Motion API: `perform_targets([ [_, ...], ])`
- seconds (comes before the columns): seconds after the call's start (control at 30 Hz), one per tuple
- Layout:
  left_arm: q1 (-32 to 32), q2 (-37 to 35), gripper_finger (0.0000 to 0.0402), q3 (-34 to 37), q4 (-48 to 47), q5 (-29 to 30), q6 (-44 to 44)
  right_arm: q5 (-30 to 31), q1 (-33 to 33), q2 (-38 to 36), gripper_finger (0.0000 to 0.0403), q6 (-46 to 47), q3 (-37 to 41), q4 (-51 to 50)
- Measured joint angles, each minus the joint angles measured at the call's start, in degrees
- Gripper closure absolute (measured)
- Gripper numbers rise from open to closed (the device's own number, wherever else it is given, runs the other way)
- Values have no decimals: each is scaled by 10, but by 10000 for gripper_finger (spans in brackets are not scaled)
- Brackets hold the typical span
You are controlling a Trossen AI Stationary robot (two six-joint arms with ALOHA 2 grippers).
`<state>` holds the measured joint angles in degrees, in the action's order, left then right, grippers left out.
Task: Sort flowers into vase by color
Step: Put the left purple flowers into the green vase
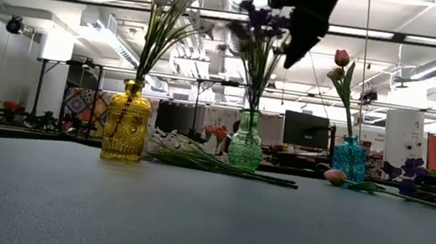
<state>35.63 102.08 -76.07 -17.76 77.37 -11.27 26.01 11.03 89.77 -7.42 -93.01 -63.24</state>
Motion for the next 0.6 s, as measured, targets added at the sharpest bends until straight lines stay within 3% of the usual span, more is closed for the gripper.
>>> perform_targets([
  [0.23,-26,9,102,5,63,-85,26,-35,-3,-5,35,-3,0,14],
  [0.4,-61,31,102,8,146,-35,143,-37,-3,-2,35,-50,1,23],
  [0.6,-101,31,102,8,183,-64,155,-42,-3,-2,35,-126,4,67],
])
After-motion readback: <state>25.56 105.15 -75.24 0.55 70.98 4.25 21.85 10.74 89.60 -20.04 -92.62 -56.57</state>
